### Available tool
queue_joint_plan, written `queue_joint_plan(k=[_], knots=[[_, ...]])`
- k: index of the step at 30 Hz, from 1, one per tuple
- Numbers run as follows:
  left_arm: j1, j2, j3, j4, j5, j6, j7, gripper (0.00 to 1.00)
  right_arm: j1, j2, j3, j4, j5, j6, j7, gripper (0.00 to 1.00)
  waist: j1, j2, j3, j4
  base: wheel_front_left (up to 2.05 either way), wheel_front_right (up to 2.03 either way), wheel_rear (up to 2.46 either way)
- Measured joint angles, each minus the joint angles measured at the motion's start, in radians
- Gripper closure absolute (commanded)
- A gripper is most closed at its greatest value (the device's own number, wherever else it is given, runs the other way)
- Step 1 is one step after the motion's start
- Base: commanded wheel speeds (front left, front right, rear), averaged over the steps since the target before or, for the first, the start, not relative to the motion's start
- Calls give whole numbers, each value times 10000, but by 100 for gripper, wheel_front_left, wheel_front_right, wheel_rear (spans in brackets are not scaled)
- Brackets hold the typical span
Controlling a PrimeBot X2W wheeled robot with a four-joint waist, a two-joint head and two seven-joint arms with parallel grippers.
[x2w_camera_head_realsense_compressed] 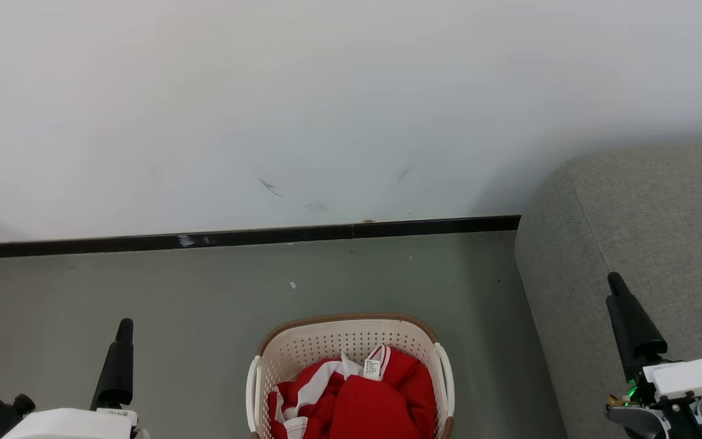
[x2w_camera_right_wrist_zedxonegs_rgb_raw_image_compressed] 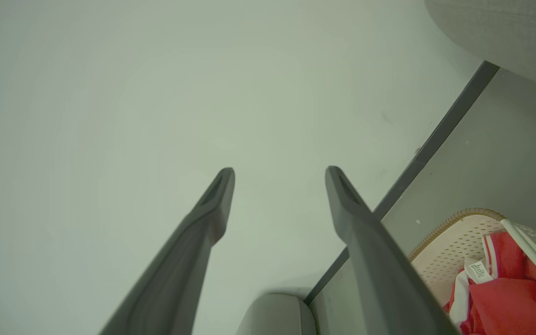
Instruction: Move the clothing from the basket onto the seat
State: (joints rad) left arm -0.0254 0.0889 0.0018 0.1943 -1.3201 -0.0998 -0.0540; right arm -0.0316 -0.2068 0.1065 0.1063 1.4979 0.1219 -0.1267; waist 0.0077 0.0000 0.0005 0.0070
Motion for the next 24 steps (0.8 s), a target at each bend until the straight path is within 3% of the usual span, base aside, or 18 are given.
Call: queue_joint_plan(k=[13,24], knots=[[-59,253,-84,-282,2842,-67,-460,0,-129,-441,360,-203,-2414,2,-339,0,-54,0,73,12,0,0,0],[-59,362,-393,-374,5386,328,-811,0,-349,-550,351,-382,-4851,8,-594,0,-67,0,124,22,0,0,0]])
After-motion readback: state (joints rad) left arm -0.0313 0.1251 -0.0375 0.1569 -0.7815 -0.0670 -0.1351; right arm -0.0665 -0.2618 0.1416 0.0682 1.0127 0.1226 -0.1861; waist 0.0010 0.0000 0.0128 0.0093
